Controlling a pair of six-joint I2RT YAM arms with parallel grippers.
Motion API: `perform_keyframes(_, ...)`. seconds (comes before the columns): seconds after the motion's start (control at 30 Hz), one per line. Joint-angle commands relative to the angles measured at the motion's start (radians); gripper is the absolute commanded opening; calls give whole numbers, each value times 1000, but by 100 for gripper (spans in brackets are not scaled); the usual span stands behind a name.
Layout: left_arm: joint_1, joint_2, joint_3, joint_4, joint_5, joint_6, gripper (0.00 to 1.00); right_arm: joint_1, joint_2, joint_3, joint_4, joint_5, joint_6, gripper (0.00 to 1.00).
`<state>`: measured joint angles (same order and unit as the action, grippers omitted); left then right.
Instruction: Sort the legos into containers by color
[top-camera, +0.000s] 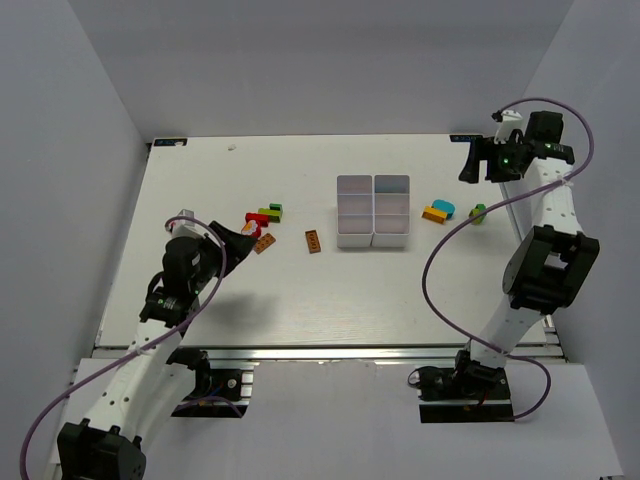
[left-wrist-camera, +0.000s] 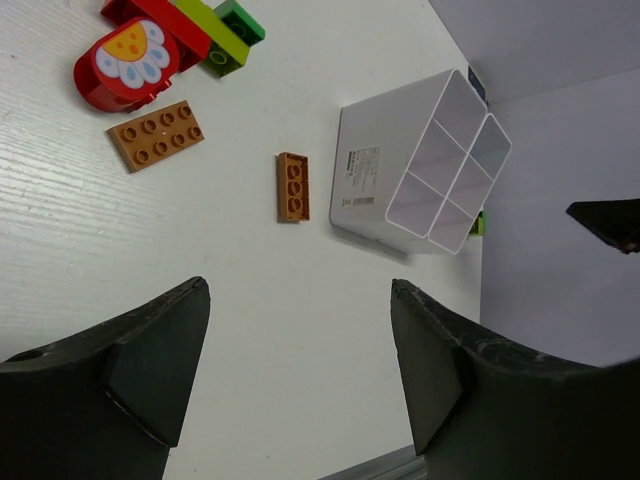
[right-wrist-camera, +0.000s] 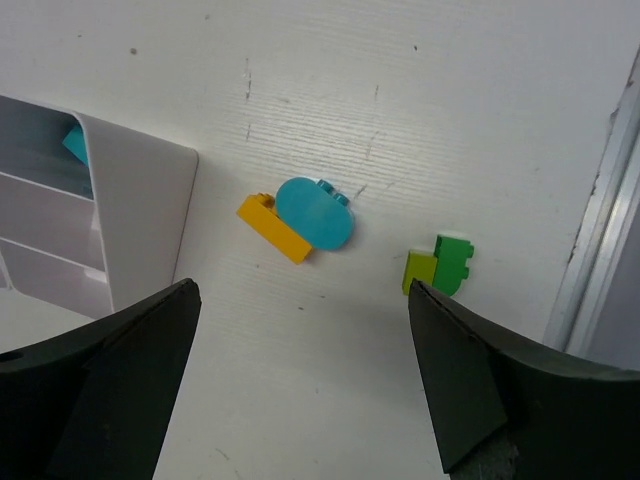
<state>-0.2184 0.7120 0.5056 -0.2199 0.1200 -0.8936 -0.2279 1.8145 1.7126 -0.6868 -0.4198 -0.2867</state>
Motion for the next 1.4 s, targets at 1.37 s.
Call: perform_keyframes(1.37, -114, 504, 326, 212, 147, 90, 79, 163, 275, 204, -195, 171, -157, 75)
